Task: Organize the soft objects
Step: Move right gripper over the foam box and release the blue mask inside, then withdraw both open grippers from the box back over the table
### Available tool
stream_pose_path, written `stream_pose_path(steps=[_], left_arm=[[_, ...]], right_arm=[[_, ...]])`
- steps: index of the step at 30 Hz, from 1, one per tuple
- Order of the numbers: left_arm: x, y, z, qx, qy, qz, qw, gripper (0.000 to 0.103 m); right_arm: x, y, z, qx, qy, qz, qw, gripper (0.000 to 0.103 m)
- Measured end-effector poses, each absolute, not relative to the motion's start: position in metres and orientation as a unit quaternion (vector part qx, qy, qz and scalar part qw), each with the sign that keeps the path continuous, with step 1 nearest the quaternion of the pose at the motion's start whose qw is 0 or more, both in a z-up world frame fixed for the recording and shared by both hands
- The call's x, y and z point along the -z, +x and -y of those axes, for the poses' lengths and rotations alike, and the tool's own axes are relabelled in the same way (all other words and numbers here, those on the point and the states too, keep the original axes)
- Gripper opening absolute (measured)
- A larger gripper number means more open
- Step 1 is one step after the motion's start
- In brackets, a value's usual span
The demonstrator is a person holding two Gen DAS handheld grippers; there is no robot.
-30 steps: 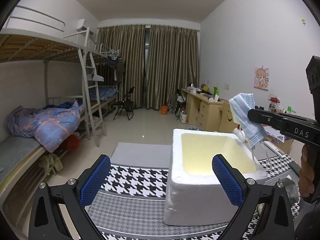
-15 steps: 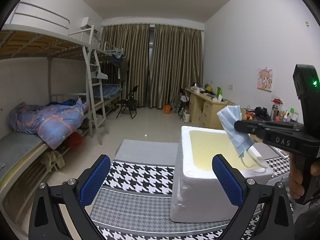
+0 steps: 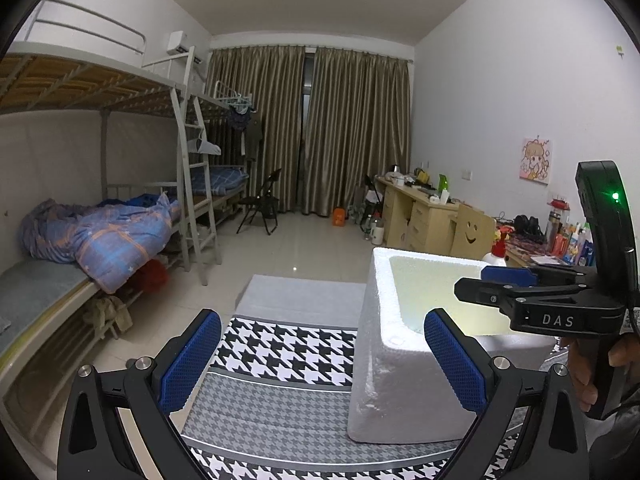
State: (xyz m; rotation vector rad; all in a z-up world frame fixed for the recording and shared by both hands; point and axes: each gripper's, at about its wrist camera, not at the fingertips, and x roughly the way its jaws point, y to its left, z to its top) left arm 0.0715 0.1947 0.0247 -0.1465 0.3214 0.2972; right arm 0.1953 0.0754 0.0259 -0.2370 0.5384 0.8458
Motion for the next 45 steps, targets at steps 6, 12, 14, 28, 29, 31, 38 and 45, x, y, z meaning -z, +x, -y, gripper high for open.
stream_pose_path(steps=[6, 12, 14, 28, 29, 31, 38, 45], left_arm=[[-0.027, 0.072, -0.195, -0.145, -0.073, -0.159, 0.974, 0.102], [-0.027, 0.069, -0.190, -0.141, -0.069, -0.156, 0.975, 0.102], [-0.027, 0.068, -0.186, -0.138, -0.067, -0.155, 0.976, 0.102], [-0.026, 0.063, -0.166, -0.128, -0.056, -0.148, 0.979, 0.102], [-0.026, 0.063, -0.165, -0.127, -0.056, -0.148, 0.979, 0.102], [-0.026, 0.062, -0.163, -0.126, -0.057, -0.146, 0.980, 0.102], [-0.023, 0.059, -0.155, -0.115, -0.065, -0.145, 0.981, 0.102], [-0.023, 0.057, -0.146, -0.098, -0.072, -0.145, 0.982, 0.102]], right_arm=[[-0.036, 0.191, -0.065, -0.404, -0.098, -0.245, 0.876, 0.071], [-0.041, 0.185, -0.047, -0.406, -0.082, -0.234, 0.880, 0.074], [-0.042, 0.180, -0.041, -0.407, -0.080, -0.227, 0.881, 0.078], [-0.039, 0.159, -0.005, -0.396, -0.050, -0.176, 0.900, 0.097], [-0.038, 0.158, -0.003, -0.395, -0.049, -0.175, 0.900, 0.097], [-0.037, 0.156, -0.001, -0.393, -0.047, -0.172, 0.902, 0.097], [-0.032, 0.146, 0.007, -0.389, -0.043, -0.163, 0.906, 0.097], [-0.030, 0.130, 0.022, -0.381, -0.050, -0.124, 0.915, 0.097]])
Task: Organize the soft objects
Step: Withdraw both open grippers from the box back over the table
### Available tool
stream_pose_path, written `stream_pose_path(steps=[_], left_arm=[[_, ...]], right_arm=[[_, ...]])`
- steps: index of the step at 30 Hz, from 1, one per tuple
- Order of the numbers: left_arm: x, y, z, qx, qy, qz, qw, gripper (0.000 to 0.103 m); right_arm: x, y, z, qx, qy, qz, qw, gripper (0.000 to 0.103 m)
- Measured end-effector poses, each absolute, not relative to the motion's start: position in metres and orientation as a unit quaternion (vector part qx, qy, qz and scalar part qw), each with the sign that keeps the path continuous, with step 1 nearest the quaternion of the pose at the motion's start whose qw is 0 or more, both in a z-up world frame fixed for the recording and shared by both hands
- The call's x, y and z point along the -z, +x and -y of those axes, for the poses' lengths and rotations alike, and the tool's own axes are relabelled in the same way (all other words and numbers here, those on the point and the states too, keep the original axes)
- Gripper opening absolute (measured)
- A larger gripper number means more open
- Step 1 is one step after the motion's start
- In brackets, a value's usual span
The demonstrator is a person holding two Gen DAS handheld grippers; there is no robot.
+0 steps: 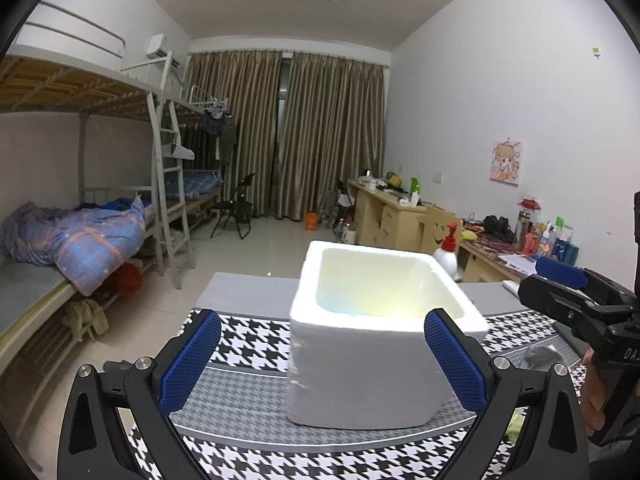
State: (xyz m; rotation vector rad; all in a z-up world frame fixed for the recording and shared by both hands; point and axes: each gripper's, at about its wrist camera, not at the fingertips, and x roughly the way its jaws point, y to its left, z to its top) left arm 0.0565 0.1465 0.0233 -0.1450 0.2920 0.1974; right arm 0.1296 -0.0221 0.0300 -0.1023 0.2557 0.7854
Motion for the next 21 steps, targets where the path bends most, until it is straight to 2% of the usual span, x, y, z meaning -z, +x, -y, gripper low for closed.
stream_pose_path(steps=[4, 21], left_arm=[[-0.023, 0.054, -0.141, -0.096, -0.077, -0.141, 0.982, 0.102], [-0.005, 0.056, -0.101, -0.066, -0.064, -0.151, 0.984, 0.102]], right_arm=[[-0.029, 0.124, 0.033, -0.371, -0.039, -0.106, 0.922, 0.097], [0.000, 0.129, 0.079, -0.331, -0.001, -0.142, 0.933, 0.097]])
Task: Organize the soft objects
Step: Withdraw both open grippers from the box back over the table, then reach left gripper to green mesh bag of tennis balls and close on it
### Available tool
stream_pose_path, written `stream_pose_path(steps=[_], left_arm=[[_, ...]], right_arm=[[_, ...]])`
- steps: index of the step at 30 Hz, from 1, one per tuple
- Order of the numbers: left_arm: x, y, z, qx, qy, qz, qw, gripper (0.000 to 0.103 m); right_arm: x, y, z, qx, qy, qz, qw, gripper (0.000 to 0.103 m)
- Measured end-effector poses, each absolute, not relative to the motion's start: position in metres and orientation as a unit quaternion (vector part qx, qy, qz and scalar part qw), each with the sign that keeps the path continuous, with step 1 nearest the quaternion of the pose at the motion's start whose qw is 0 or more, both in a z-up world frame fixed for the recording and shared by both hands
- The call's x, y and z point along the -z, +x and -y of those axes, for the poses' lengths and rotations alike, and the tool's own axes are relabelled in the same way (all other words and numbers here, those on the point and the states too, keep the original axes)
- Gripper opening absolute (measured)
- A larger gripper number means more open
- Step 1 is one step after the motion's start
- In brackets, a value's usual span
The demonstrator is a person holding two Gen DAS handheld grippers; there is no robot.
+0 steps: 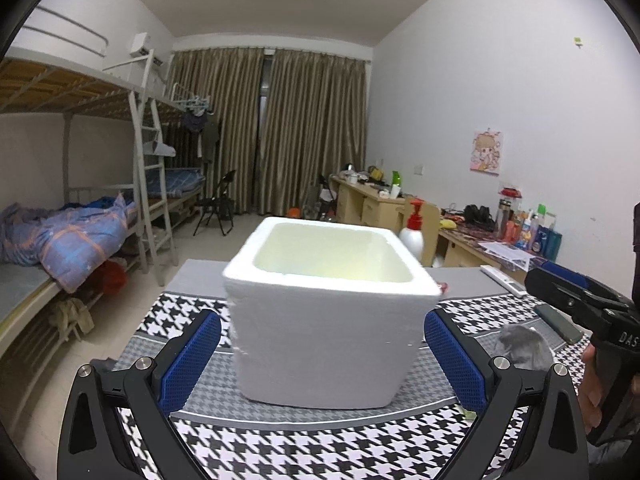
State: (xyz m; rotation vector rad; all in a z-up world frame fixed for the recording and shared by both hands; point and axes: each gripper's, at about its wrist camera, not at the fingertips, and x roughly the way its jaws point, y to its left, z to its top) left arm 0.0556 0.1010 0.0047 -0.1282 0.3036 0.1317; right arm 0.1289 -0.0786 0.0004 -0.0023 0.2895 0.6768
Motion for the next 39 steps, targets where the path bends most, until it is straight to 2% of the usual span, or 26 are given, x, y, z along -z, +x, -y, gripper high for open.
stream_pose_path(steps=[39], left_arm=[[0.017, 0.105, -0.009, 0.057, -0.027, -0.207, 0.976, 0.102]], right_arm=[[0.022, 0.122, 0.191, -0.186, 0.038, -0.169, 0.967, 0.097]])
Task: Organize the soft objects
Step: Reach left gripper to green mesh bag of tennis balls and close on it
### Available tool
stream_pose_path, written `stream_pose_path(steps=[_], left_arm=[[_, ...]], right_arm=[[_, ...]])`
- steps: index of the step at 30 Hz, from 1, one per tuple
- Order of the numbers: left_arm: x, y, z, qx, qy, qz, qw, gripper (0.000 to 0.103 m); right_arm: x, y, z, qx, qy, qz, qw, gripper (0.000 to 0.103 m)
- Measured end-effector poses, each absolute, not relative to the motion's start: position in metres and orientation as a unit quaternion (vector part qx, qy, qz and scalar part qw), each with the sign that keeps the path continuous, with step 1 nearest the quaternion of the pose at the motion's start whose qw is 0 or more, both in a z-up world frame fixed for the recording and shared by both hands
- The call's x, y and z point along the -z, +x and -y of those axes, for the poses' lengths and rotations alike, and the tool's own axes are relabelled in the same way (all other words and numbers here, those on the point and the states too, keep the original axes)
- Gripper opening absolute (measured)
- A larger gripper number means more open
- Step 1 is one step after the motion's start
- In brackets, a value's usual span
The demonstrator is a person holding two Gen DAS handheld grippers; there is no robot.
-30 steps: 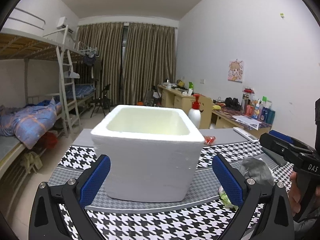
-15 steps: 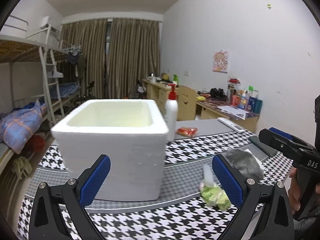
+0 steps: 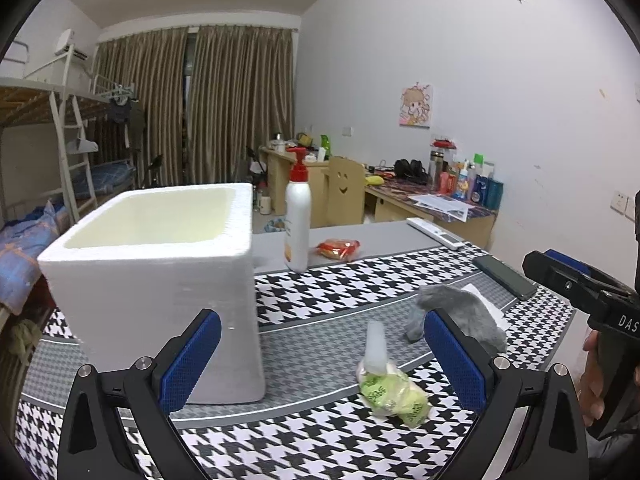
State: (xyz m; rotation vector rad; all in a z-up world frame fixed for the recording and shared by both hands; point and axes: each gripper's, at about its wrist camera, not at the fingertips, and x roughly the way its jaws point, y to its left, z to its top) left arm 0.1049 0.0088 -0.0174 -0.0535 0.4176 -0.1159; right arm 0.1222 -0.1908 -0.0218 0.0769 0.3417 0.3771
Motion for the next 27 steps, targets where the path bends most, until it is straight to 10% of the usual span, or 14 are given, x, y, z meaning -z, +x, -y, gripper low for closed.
stream_pose_path(steps=[27], left_arm=[[0.041, 0.134, 0.028, 0.087, -0.007, -0.261, 0.961, 0.102]], right_arm=[[0.051, 0.152, 0.230, -0.136, 0.056, -0.228, 0.963, 0.097]])
